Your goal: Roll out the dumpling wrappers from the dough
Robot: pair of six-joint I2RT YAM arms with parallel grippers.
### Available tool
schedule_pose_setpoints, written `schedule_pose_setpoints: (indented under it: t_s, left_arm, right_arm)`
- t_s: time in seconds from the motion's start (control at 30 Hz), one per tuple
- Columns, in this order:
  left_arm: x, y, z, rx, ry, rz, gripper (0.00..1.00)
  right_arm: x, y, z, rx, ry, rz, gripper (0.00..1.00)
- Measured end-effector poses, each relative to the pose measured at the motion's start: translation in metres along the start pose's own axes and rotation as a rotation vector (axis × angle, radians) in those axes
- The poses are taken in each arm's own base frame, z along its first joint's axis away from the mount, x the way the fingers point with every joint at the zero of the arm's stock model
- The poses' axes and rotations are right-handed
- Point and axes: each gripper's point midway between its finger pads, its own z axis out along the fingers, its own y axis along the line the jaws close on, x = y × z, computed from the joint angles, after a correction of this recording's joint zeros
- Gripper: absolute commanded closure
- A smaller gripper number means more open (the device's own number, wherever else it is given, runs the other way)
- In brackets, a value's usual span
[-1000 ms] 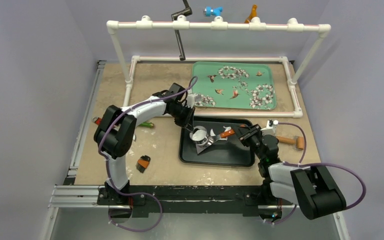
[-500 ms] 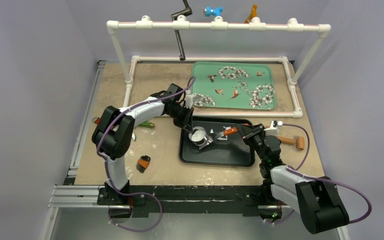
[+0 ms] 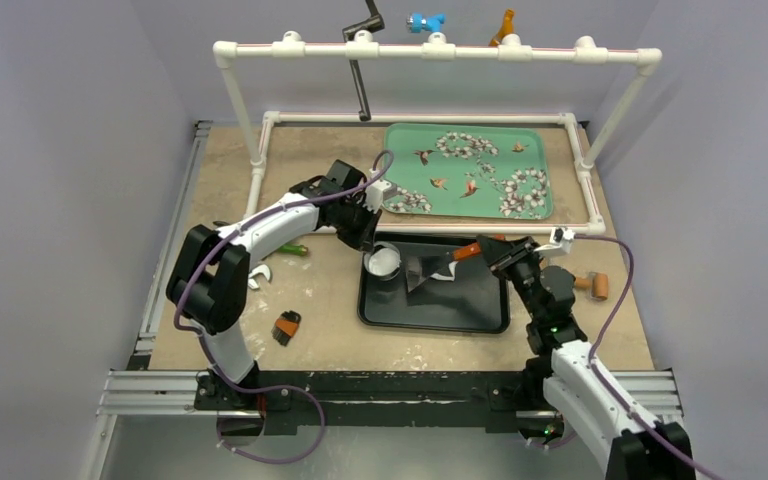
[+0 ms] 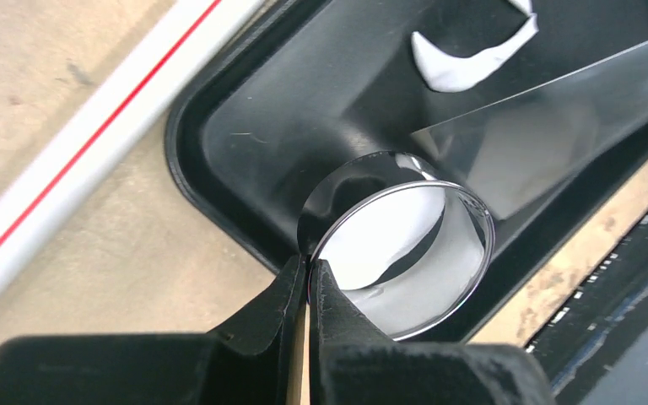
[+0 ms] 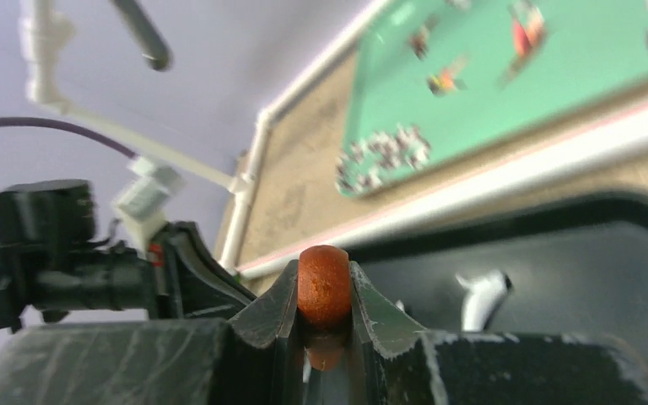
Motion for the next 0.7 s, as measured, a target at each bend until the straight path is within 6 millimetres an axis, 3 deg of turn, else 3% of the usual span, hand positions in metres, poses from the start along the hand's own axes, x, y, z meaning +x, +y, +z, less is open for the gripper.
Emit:
schedule_pose_setpoints:
  t_s: [0.17,0.3,0.53,0.7]
  left_arm:
    - [0.003,0.009,-0.001,-0.065,0.014,0.069,1.00]
    - [0.006,0.004,0.002,-0.050,0.048,0.077,1.00]
    - [0.007,-0.004,0.009,-0.001,0.074,0.038,1.00]
    - [0.007,-0.017,0.008,0.054,0.075,-0.025,1.00]
  right_arm:
    - [-0.042,0.063,-0.008,-0.151,-0.094,-0.132,1.00]
    - [-0.051,0.090,-0.016,-0.255,-0.119,-0.197,1.00]
    - [-0.027,0.100,-0.009,-0.304,-0.042,-0.239,1.00]
    - [-0.004,0.140,-0.024,-0.461,-0.075,-0.330,1.00]
